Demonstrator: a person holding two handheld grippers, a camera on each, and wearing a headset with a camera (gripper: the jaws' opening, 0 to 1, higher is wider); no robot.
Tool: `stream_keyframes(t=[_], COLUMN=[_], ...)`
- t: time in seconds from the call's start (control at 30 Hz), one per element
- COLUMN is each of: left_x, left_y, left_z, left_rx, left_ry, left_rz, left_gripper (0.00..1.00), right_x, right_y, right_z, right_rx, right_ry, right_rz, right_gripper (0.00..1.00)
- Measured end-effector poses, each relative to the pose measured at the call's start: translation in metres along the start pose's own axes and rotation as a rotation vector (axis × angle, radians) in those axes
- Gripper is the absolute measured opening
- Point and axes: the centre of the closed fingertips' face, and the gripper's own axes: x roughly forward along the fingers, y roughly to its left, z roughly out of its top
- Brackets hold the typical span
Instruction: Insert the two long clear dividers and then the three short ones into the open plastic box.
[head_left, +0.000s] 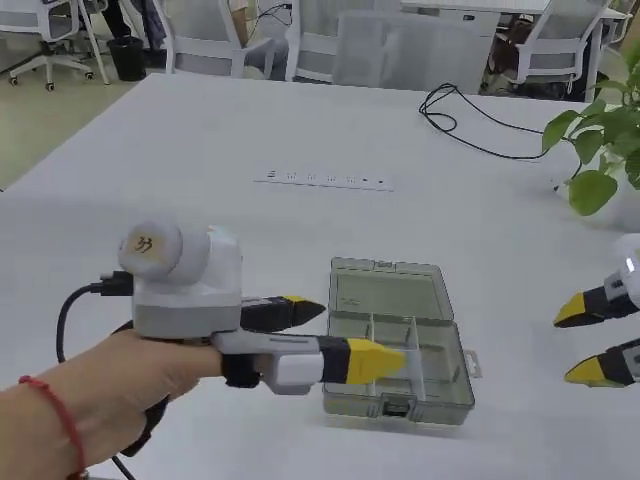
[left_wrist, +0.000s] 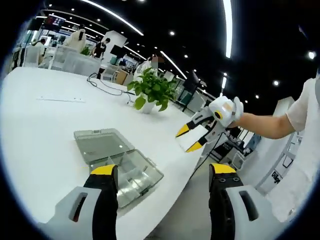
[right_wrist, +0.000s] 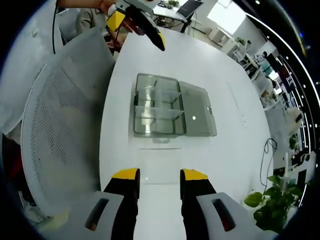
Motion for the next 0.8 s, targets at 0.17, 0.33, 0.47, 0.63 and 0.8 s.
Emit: stream_keyframes(t=[0.17,0.33,0.47,0.63,0.8], left_x=[0.013,0.023,0.029,0.033,0.039], left_y=[-0.013,-0.026,-0.026,-0.031,-0.039], left_z=[0.001,-0.006,-0.008,-0.005,-0.005], left_rx=[-0.079,-0.215,-0.251,-0.331,-0.358], left_ry=[0.008,0.048,0.049,0.035,0.037], left_rz=[-0.026,-0.054,-0.058,-0.079,-0.094], left_gripper=[0.64,0.54,0.45,0.34,0.27], right_x=[-0.007,-0.009,-0.012,-0.015,-0.02], right_y=[0.001,0.002,0.008,0.016,0.021], right_z=[0.026,0.046,0.062,0.077,0.091], right_rx=[-0.008,-0.011,-0.01,-0.032,-0.022], right_ry=[-0.02,-0.046,-0.068,-0.075,-0.097], right_rz=[-0.026,-0.035,-0.036,-0.036,-0.04], right_gripper=[0.33,0.33,0.33,0.33,0.33])
